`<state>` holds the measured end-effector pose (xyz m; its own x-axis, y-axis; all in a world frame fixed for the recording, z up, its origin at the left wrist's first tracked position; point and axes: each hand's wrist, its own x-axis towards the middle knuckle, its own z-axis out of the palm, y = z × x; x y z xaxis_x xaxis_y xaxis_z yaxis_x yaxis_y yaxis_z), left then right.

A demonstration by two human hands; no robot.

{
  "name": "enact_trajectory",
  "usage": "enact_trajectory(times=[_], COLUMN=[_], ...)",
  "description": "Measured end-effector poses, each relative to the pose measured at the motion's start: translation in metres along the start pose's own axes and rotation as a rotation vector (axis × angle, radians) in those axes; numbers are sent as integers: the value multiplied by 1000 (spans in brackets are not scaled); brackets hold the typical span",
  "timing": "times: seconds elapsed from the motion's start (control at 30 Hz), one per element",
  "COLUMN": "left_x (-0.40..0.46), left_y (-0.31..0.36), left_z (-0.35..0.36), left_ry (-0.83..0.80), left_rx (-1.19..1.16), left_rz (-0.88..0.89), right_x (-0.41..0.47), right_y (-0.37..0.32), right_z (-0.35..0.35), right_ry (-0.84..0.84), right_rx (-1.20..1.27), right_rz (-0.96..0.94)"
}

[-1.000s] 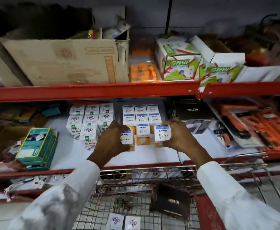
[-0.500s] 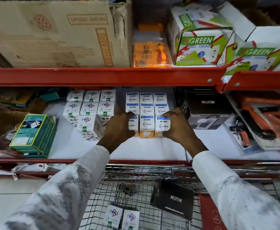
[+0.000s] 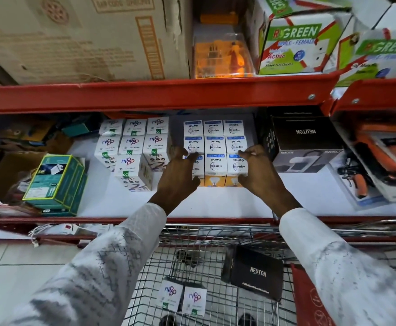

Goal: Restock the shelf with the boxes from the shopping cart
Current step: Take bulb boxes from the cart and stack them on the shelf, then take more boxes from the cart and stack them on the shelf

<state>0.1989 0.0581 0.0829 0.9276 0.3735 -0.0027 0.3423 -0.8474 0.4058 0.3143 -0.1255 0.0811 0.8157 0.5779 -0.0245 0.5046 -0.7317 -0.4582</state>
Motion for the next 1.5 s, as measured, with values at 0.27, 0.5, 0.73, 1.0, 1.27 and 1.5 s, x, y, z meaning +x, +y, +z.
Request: enact_trajectory(times=[0.27,0.5,0.73,1.0,1.27,1.5], left_x=[-27,-125,-226,-256,-261,-254], left_y=[-5,-34,-99,-115,-120,-113], left_z=[0,20,76,120,141,109], left_ry=[-32,-48,-361,-696,-630,-527], left_rx=[51,163,191,325,323,176], left_rz=[95,273,379,226,247,201], right_x=[-24,-120,-203,-252,-258,-247], right_y=[1,-33,-34,-34,-42,-52], right_z=[10,39,121,199,243,212], right_ry=[13,132,-75,-395,-530,-476], right_rx=[-67,-246,-207,-139,-165,-96], right_rz=[20,-57,-158,-197,-61,-8])
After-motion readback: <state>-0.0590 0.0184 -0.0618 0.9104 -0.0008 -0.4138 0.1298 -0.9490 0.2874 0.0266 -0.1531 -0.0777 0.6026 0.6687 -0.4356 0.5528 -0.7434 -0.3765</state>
